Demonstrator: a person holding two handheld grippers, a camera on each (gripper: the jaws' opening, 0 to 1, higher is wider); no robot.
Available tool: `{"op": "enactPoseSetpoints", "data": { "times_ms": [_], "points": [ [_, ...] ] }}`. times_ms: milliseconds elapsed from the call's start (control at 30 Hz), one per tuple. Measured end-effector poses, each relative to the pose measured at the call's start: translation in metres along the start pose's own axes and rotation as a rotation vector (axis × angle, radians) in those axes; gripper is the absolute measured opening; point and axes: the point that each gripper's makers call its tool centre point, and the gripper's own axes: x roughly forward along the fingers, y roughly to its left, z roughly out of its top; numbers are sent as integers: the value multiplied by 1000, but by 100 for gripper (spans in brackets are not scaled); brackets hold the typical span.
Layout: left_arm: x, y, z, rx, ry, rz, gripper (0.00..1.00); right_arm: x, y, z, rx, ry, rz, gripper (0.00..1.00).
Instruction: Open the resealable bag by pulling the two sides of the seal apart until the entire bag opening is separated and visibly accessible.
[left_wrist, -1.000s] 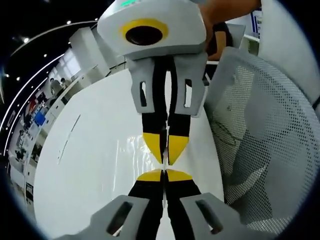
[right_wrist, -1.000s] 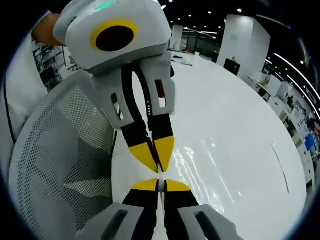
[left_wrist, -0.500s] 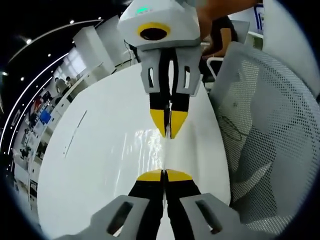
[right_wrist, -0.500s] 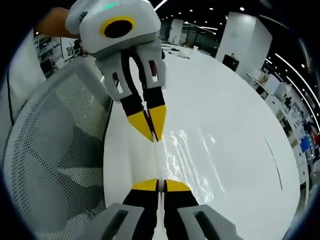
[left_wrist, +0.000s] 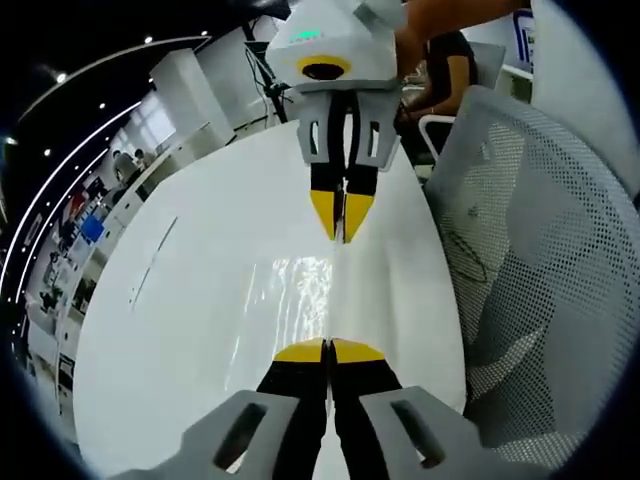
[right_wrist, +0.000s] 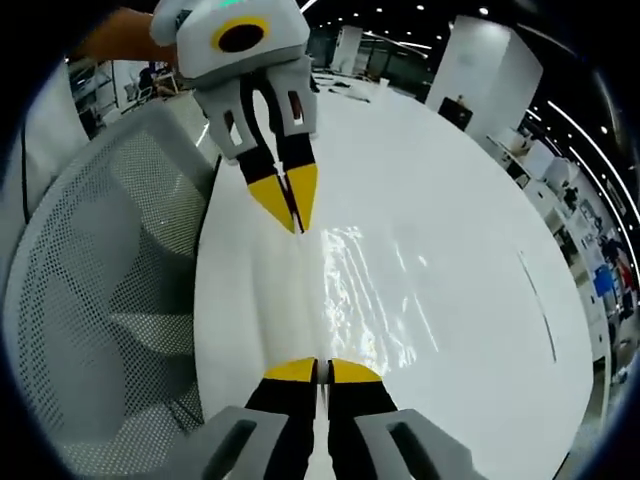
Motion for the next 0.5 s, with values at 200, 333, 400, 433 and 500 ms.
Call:
{"op": "enactPoseSetpoints", "data": {
  "times_ms": [200, 333, 400, 433, 500],
  "points": [
    [-2, 0, -5, -17, 6, -4, 0, 0, 1, -6, 5, 17, -8, 0],
    [-3, -2, -3, 32, 1, -1, 0, 0, 2, -5, 22, 18, -8, 0],
    [-2, -9, -1, 83, -23, -37, 0, -1, 0, -6, 52, 1, -13, 0],
    [-4, -4, -2, 150, -26, 10, 0, -2, 0, -4, 63, -13, -13, 0],
    [-4, -7, -4, 105, -26, -4, 0, -2, -1, -2, 56, -25, -29, 0]
  ]
}}
